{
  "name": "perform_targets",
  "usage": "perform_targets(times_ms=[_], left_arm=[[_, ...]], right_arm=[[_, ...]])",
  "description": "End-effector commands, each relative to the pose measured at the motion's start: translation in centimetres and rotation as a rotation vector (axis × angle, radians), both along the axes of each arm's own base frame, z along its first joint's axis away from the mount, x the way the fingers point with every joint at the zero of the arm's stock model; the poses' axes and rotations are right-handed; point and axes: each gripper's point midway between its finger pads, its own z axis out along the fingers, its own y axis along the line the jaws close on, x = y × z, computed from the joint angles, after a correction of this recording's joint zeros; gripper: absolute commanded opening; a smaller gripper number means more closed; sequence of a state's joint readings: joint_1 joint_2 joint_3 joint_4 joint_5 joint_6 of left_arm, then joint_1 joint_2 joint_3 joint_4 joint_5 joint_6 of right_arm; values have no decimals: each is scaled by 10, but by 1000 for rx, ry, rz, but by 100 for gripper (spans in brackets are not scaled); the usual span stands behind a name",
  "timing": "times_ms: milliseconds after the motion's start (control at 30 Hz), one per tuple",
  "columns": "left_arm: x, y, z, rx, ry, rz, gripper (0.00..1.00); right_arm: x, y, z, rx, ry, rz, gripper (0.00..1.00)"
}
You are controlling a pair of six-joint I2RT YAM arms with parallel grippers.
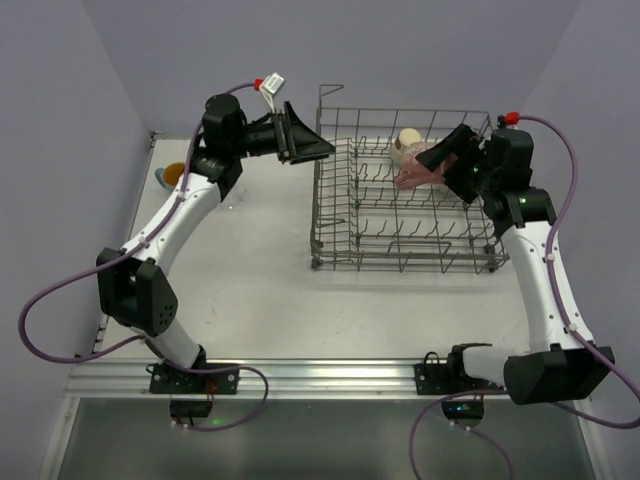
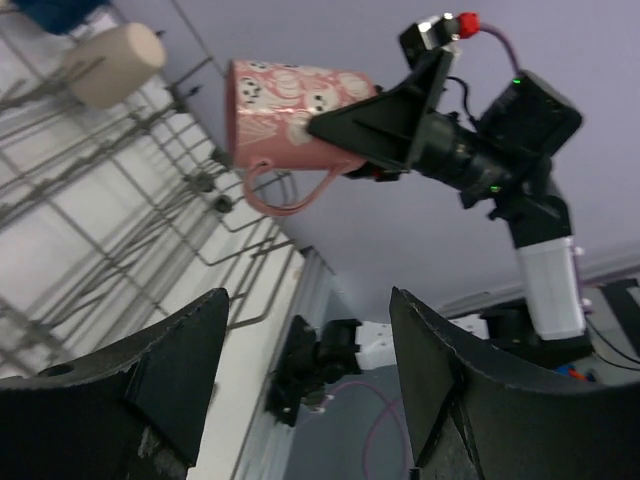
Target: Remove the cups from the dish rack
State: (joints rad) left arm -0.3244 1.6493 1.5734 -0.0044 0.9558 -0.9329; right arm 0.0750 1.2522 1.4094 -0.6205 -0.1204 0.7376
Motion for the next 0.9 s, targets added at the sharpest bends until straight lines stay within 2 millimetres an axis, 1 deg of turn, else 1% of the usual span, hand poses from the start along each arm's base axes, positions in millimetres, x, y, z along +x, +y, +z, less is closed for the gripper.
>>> perform_targets(times_ms=[0, 33, 67, 100, 133, 167, 267, 367, 533, 567, 633, 667, 733, 767, 800, 867], left_arm=[[-48, -21, 44, -161, -33, -197, 70], [-49, -24, 42, -171, -16, -209, 70], [-51, -27, 42, -193, -3, -218, 70], [-52, -33, 38, -195, 9, -229, 70], [-52, -35, 37, -200, 14, -228, 70], [-52, -39, 32, -206, 43, -226, 70], [-55, -46, 31, -227, 62, -239, 71], [-54, -55, 23, -224, 89, -237, 73], [-51, -66, 6, -212, 121, -248, 75], [-49, -67, 2, -208, 131, -249, 75], [-49, -70, 1, -211, 134, -255, 76], [-51, -73, 0, -214, 145, -262, 76], [-53, -76, 3, -227, 142, -273, 77], [-55, -79, 4, -231, 154, -283, 77], [-56, -81, 4, -234, 158, -288, 77], [-54, -83, 6, -245, 171, -283, 77]], right_arm=[[1, 14, 75, 113, -287, 71, 0], [0, 16, 68, 125, -283, 86, 0], [-1, 17, 70, 141, -296, 92, 0], [0, 18, 76, 149, -332, 97, 0], [-3, 19, 73, 161, -337, 103, 0], [-4, 20, 80, 166, -373, 111, 0], [-10, 23, 83, 196, -407, 130, 0], [-12, 28, 94, 239, -454, 164, 0], [-17, 37, 106, 302, -481, 213, 0], [-19, 38, 113, 307, -514, 224, 0], [-21, 42, 116, 319, -528, 252, 0], [-22, 43, 122, 330, -553, 265, 0], [-25, 48, 122, 346, -559, 300, 0], [-26, 50, 128, 346, -592, 316, 0], [-27, 52, 127, 354, -598, 332, 0], [-31, 54, 134, 349, -641, 359, 0]])
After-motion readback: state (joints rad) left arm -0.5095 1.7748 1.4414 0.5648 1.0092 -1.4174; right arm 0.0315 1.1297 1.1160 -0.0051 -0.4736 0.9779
